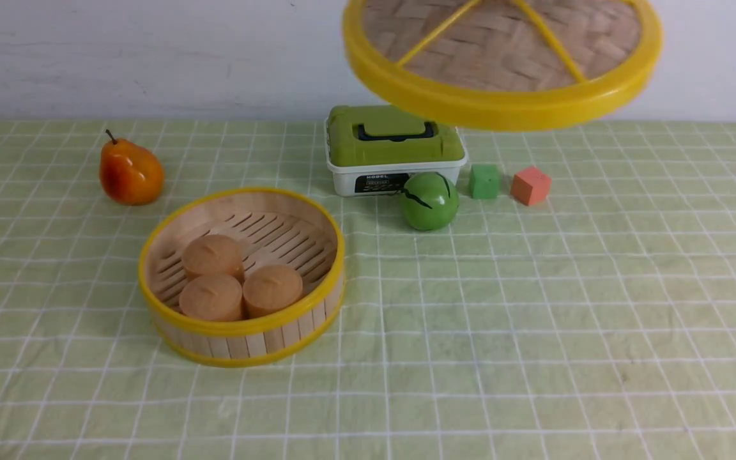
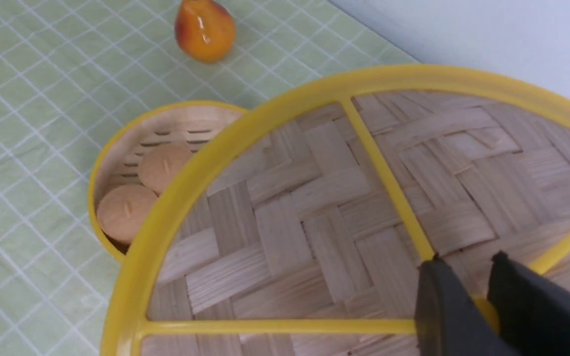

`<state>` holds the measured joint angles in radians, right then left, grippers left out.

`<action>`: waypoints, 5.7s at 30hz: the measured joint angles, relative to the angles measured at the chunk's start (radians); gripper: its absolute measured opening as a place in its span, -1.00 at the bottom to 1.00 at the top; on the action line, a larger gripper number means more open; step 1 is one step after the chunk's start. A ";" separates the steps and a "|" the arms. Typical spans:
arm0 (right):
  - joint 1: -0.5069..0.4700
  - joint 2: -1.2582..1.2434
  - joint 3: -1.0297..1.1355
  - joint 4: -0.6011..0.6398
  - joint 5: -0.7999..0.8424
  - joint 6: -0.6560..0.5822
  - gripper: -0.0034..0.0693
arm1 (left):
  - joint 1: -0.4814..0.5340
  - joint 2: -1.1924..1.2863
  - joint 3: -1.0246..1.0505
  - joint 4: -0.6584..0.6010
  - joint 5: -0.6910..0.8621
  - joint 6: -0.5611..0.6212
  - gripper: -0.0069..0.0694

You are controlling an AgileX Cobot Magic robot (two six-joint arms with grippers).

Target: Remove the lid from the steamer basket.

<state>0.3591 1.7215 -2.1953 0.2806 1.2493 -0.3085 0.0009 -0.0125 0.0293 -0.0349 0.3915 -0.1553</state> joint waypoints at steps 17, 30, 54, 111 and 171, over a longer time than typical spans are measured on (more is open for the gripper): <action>-0.068 -0.178 1.139 0.126 -0.962 -0.031 -0.69 | 0.000 0.000 0.000 0.000 0.000 0.000 -0.19; -0.068 0.058 1.134 0.146 -1.031 -0.084 -0.67 | 0.000 0.000 0.000 0.000 0.000 0.000 -0.19; -0.068 -0.682 1.104 0.144 -0.669 -0.068 -0.58 | 0.000 0.000 0.000 0.000 0.000 0.000 -0.19; -0.398 -1.732 2.220 -0.365 -0.893 0.510 -0.83 | 0.000 0.000 0.000 0.000 0.001 0.000 -0.19; -0.398 -1.732 2.214 -0.367 -0.867 0.511 -0.65 | 0.000 0.000 0.000 0.000 0.001 0.000 -0.19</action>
<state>-0.0386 -0.0100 0.0191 -0.0862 0.3825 0.2028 0.0009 -0.0125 0.0293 -0.0349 0.3929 -0.1553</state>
